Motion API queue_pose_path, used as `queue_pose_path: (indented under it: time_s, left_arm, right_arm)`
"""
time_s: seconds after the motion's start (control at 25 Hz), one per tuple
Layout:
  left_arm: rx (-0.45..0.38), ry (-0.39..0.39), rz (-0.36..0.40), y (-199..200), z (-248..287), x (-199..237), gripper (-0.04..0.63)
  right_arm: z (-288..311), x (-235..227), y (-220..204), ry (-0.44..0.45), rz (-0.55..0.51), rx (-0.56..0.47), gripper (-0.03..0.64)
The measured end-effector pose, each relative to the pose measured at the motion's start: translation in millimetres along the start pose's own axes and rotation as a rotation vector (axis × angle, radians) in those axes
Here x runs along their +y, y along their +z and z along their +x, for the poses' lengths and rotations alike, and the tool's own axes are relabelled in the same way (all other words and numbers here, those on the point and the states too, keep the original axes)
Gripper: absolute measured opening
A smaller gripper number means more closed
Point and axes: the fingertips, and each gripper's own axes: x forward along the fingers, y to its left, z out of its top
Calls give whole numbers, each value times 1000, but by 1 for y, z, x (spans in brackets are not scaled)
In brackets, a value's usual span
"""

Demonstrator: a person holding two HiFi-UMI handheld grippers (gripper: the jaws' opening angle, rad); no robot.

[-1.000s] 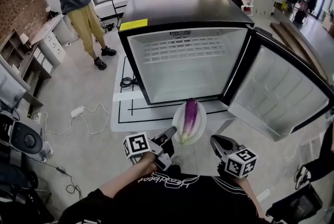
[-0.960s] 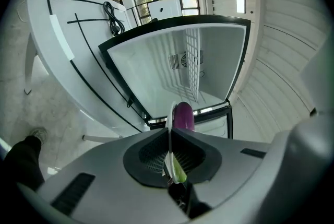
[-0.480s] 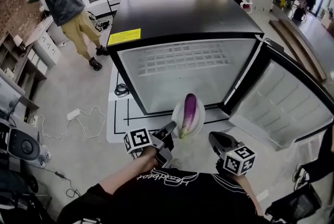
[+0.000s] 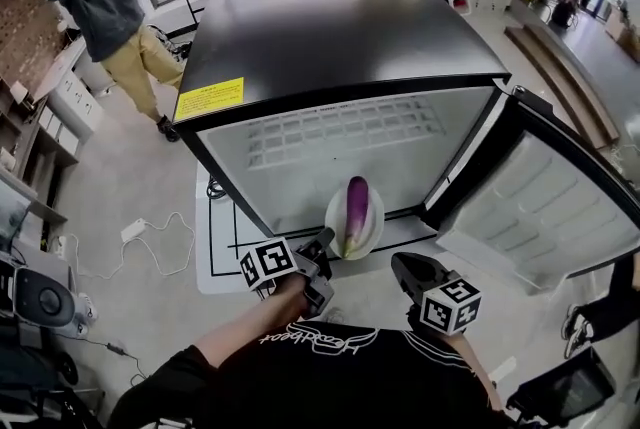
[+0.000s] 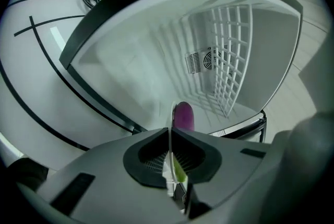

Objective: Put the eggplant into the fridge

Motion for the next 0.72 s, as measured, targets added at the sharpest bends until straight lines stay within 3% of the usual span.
queue_pose_path:
  time_s: [0.72]
  left_arm:
    - [-41,59,4,35,63,9,23]
  right_arm:
    - [38,-16,11,-39,5,24,6]
